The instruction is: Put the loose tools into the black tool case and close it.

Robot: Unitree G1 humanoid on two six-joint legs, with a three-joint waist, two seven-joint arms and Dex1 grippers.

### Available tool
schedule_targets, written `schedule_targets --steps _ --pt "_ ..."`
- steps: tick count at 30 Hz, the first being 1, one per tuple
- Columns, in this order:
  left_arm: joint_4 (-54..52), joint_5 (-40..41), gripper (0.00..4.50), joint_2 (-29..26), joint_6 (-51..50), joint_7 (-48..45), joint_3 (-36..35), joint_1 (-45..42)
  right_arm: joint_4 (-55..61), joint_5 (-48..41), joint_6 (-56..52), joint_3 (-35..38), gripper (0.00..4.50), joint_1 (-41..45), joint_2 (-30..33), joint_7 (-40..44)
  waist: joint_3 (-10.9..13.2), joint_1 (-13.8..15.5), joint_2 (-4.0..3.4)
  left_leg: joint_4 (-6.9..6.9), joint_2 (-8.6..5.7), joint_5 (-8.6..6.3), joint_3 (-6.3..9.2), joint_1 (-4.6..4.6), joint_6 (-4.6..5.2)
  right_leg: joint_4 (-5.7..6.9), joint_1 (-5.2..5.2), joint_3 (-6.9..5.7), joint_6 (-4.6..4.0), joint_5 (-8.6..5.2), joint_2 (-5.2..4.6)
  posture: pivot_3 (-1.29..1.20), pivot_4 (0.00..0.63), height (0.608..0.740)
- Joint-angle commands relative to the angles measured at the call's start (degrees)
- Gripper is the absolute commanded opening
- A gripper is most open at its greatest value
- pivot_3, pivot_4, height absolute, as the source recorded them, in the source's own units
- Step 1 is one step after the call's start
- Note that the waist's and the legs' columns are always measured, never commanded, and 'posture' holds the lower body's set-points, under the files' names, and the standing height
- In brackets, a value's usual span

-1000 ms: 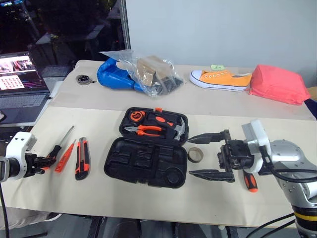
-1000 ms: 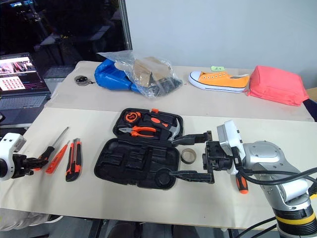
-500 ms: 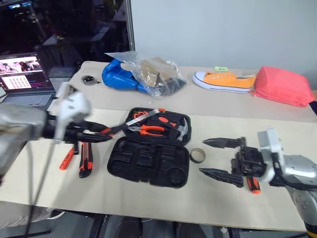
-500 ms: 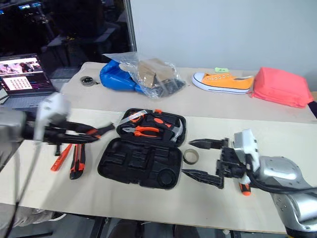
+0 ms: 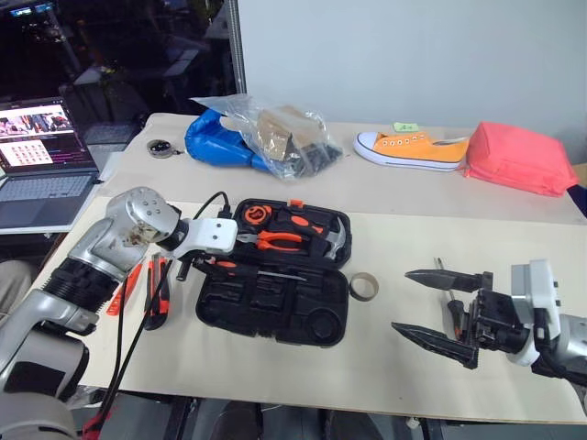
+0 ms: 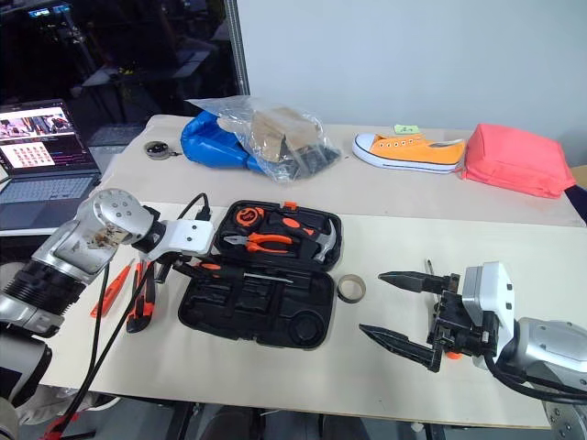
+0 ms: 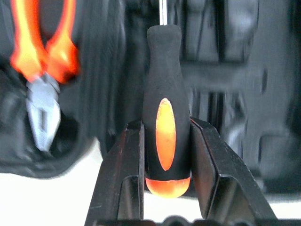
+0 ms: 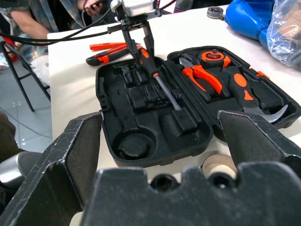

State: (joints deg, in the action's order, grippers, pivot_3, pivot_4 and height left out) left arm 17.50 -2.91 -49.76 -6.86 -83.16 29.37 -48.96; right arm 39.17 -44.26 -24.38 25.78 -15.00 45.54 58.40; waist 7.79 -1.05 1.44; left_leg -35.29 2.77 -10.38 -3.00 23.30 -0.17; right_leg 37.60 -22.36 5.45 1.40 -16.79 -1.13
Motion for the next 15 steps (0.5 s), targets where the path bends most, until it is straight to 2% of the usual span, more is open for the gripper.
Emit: schedule_targets --steps 1,7,14,15 --pt "3.3 -2.7 0.86 1.9 2.4 0.1 -0.6 -2.0 1.7 -1.4 -0.1 2.4 4.5 -0.3 0.7 -0.8 0.0 0.2 -0.01 0.0 -0.01 0.0 0.0 -0.02 0.0 0.01 0.03 0.0 0.01 0.0 -0.01 0.0 0.15 0.74" --pt "11.2 -6.2 0.86 6.6 6.2 1.7 -0.5 -5.1 1.7 -1.7 -0.1 2.2 4.5 0.4 1.1 -1.7 0.0 0.1 -0.01 -0.04 0.0 0.02 0.02 -0.08 0.03 0.06 0.08 -0.02 0.06 -0.02 -0.01 0.0 0.15 0.74" --pt "18.0 -9.3 0.86 8.9 13.3 4.1 -0.9 -6.3 2.1 -2.8 -0.4 2.9 4.5 0.2 1.9 -2.5 0.0 0.2 -0.01 -0.05 -0.01 0.03 0.04 -0.09 0.04 0.08 0.11 -0.02 0.08 -0.01 -0.01 0.0 0.15 0.74" --pt "18.2 -9.0 1.36 8.7 13.9 3.7 -1.5 -6.3 2.1 -2.9 -0.4 2.9 4.5 0.1 1.9 -2.6 0.0 0.2 -0.01 -0.05 -0.01 0.03 0.04 -0.11 0.04 0.1 0.12 -0.02 0.08 -0.01 -0.01 0.0 0.15 0.74"
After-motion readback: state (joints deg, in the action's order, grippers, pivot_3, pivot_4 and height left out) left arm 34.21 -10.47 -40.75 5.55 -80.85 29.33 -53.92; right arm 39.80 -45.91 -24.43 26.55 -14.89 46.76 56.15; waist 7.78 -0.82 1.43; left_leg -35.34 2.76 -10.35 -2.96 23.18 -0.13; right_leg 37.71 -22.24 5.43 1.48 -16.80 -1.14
